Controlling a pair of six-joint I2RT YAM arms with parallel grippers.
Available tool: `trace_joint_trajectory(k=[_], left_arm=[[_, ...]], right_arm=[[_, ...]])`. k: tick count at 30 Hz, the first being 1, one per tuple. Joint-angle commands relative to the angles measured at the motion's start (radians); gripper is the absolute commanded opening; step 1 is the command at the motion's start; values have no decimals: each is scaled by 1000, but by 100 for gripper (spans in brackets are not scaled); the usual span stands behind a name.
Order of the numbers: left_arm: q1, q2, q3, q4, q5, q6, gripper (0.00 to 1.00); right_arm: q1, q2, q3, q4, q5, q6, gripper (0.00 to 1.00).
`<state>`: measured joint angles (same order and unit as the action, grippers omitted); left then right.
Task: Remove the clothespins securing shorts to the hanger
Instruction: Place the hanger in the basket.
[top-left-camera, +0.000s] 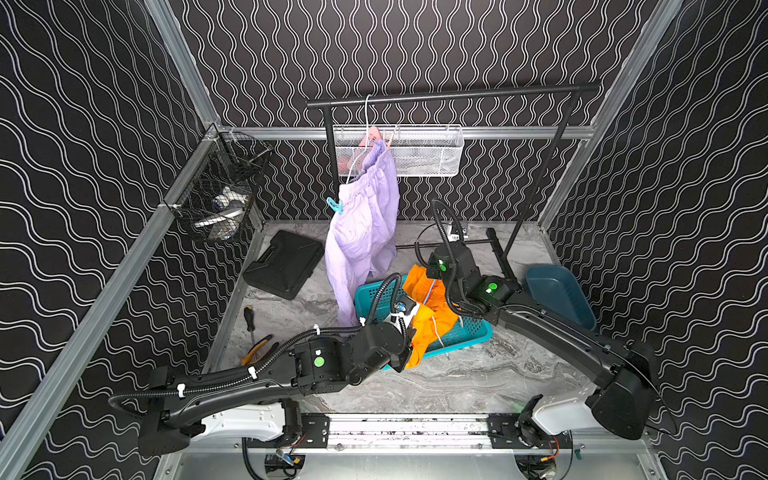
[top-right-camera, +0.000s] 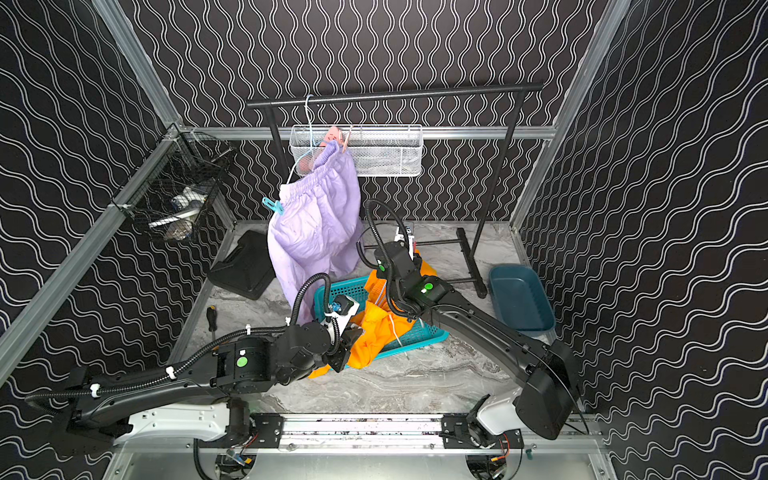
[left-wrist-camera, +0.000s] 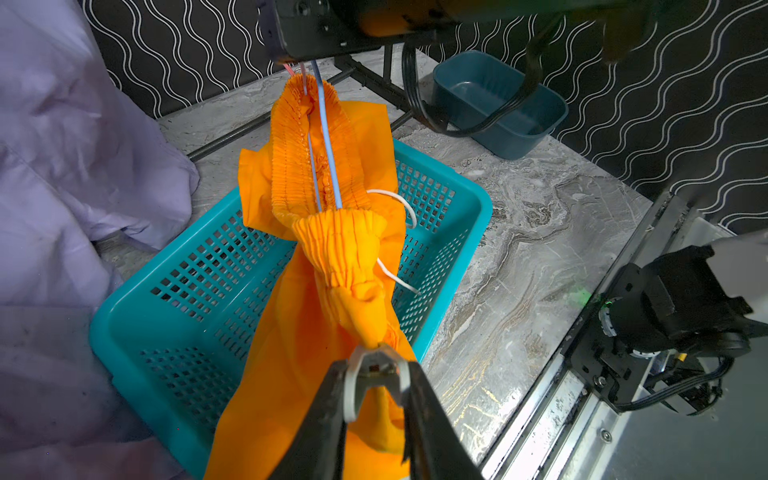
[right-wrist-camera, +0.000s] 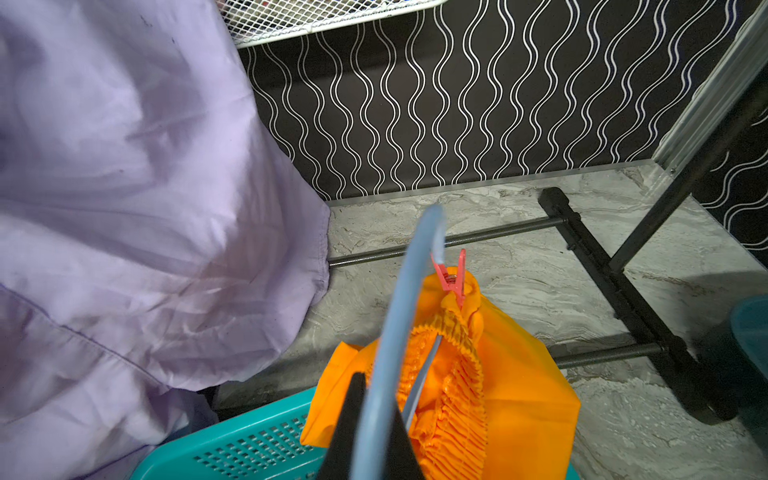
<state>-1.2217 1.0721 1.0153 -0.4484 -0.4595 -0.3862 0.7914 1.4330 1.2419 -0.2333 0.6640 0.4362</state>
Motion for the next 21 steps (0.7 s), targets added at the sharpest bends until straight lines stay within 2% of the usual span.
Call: trace_joint_trajectory(k=[1, 9, 21], left_arm=[[0, 2, 13, 16, -2, 18, 19], [0, 4, 14, 25, 16, 32, 13], [0, -38, 29, -8, -34, 36, 15]], right_arm=[[2, 1, -4, 9, -14, 11, 0], [3, 5, -9, 9, -25, 16, 0], [3, 25, -18, 5, -38, 21, 0]])
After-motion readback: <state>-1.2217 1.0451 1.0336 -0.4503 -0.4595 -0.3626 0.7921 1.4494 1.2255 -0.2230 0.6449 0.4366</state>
